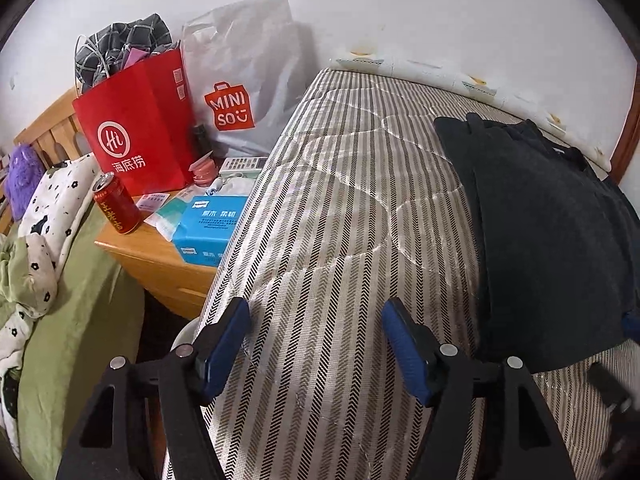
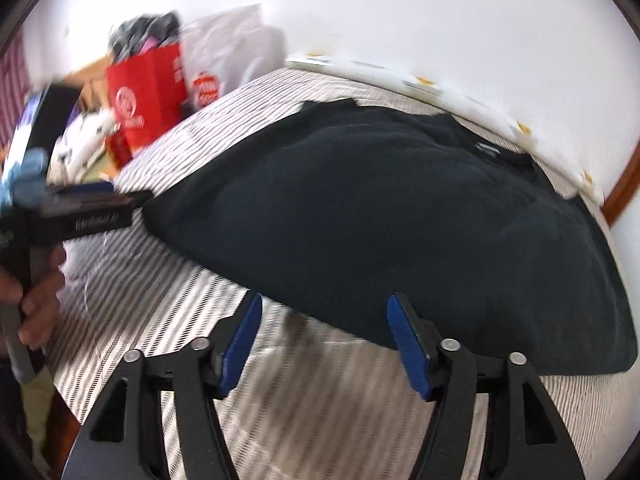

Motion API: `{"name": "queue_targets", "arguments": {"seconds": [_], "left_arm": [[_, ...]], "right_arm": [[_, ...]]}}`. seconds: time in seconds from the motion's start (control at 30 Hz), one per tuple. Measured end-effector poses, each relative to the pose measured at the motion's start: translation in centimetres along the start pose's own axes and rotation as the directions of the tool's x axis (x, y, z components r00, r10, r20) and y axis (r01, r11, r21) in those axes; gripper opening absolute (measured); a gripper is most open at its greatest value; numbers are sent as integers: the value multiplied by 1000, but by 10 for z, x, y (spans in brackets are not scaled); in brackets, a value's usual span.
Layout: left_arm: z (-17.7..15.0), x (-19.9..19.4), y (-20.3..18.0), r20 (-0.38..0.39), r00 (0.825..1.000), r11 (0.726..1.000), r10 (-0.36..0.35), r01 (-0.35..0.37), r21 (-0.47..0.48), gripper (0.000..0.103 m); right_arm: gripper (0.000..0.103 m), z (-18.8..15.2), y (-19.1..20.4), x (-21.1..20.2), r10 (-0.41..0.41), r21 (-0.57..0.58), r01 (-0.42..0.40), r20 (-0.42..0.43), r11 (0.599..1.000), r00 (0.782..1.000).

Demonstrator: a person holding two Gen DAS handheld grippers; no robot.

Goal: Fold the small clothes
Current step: 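Grasp the hem with the right gripper and fold it up toward the collar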

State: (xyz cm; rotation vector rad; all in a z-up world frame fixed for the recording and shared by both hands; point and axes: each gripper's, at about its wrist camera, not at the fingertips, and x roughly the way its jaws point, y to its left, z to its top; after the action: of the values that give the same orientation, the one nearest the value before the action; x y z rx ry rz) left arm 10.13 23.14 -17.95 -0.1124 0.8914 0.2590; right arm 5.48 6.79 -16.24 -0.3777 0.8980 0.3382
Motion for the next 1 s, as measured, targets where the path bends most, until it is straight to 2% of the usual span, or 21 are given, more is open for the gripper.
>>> {"name": "queue_targets", "arguments": {"seconds": [0.2, 0.37, 0.4, 0.47, 0.53, 0.57, 0.67, 0.8, 0.9, 1.0], "left_arm": [[0, 1, 2, -3, 1000, 1000, -14, 14, -8, 74], [-1, 1, 1, -6, 1000, 1000, -18, 18, -6, 77], [-1, 1, 1, -6, 1000, 1000, -18, 18, -7, 77], [-1, 1, 1, -6, 1000, 1000, -16, 16, -4, 78], [-1, 1, -1, -7, 1000, 1000, -5, 5, 5, 78], [-2, 0, -2, -6, 1000, 1000, -2, 2, 7, 78], [-3, -3, -13, 2, 1000, 999, 13, -13, 29, 78], [-2, -10, -41, -4, 1000, 998, -9, 10, 62, 78], [1, -18, -64, 15, 999, 996, -42, 41, 80, 78], [5, -24, -88, 25, 997, 993, -68, 65, 96, 78]], "right_arm": [[70, 8, 35, 23, -66, -131, 67, 8, 989, 998], [71, 24, 39, 36, -86, -145, 93, 58, 985, 995], [68, 27, 38, 39, -83, -139, 92, 67, 986, 994], [42, 30, 37, 41, -86, -135, 96, 82, 986, 993], [28, 33, 28, 37, -100, -117, 113, 108, 987, 989], [25, 35, 23, 35, -85, -100, 95, 105, 990, 991], [21, 42, -6, 23, 33, 6, -34, 114, 999, 993], [21, 51, -53, -3, 135, 131, -160, 181, 978, 974], [20, 54, -94, -22, 173, 212, -227, 248, 950, 953], [20, 49, -139, -39, 168, 282, -255, 298, 925, 940]]}}
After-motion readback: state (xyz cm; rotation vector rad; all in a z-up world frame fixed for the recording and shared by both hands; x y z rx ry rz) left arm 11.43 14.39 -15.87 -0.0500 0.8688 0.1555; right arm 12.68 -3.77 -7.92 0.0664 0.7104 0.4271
